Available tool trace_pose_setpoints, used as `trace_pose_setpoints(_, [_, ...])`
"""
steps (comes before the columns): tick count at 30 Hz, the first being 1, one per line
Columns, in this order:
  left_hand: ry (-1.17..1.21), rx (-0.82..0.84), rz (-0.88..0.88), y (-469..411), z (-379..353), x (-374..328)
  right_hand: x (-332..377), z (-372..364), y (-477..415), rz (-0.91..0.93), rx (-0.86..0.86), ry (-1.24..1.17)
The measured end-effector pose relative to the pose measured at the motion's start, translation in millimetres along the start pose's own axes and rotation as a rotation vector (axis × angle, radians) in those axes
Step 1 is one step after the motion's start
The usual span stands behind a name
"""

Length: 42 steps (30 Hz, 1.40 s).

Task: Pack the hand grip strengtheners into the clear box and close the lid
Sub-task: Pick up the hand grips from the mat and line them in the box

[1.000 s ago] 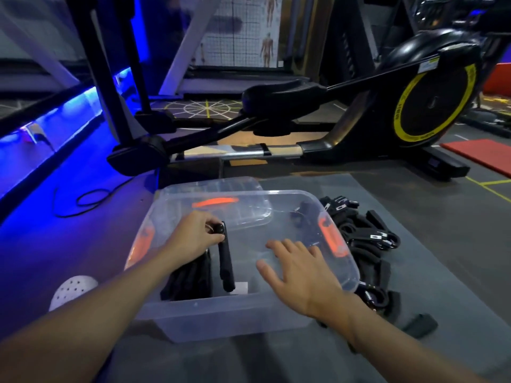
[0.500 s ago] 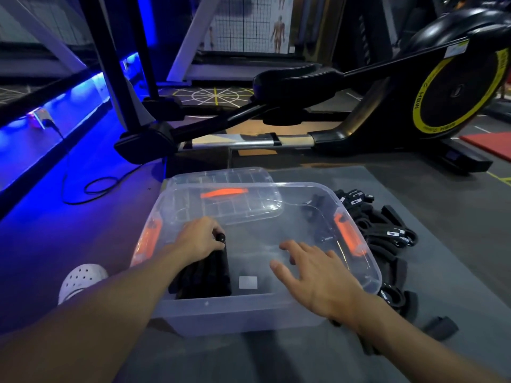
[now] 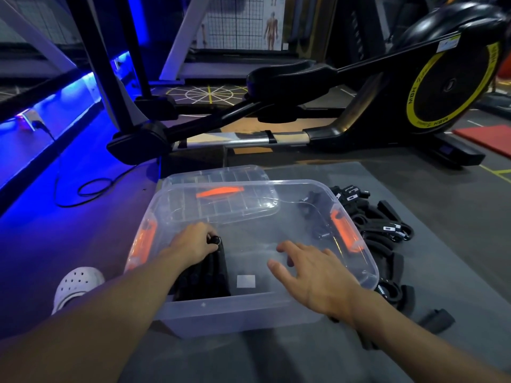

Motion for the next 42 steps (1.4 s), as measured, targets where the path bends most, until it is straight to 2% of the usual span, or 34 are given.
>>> trace_pose_setpoints(10, [-0.054,0.044,0.034,6,3,3,1,1,-1,-0.005,0.001,-0.007])
trace_pose_setpoints(16, [-0.121,-0.064,-0.052,35,29,-40,-1,4,3,0.027,-0.083,-0.066])
trace_pose_setpoints(18, [-0.058,-0.100,-0.126,48,35,-67,-5,5,5,0.052,-0.180,-0.215])
trace_pose_setpoints(22, [0.067,-0.168,-0.326,71,38,-140,-27,19,14,0.035,-0.500,-0.603])
trace_pose_setpoints(28, [0.206,-0.126,-0.561,91,7,-253,-108,45,55,-0.160,-0.773,-0.632])
trace_pose_setpoints(32, [0.132,-0.040,-0.572,97,-28,-289,-180,16,83,-0.416,-0.693,-0.618])
trace_pose_setpoints(36, [0.065,-0.095,-0.561,98,-45,-288,-227,-30,106,-0.581,-0.539,-0.676])
trace_pose_setpoints(40, [0.034,-0.127,-0.575,99,-46,-286,-232,-64,108,-0.570,-0.383,-0.737])
trace_pose_setpoints(42, [0.021,-0.139,-0.584,99,-48,-286,-230,-73,101,-0.548,-0.312,-0.694])
Point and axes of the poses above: each hand's wrist, its own y-axis away from the middle knuckle, its own z-axis out of the back of the hand, x = y × z, the point moved 2 cm from there along -y, towards the middle knuckle, and after that the axes turned 1 degree about -y, right-handed, at the moved point
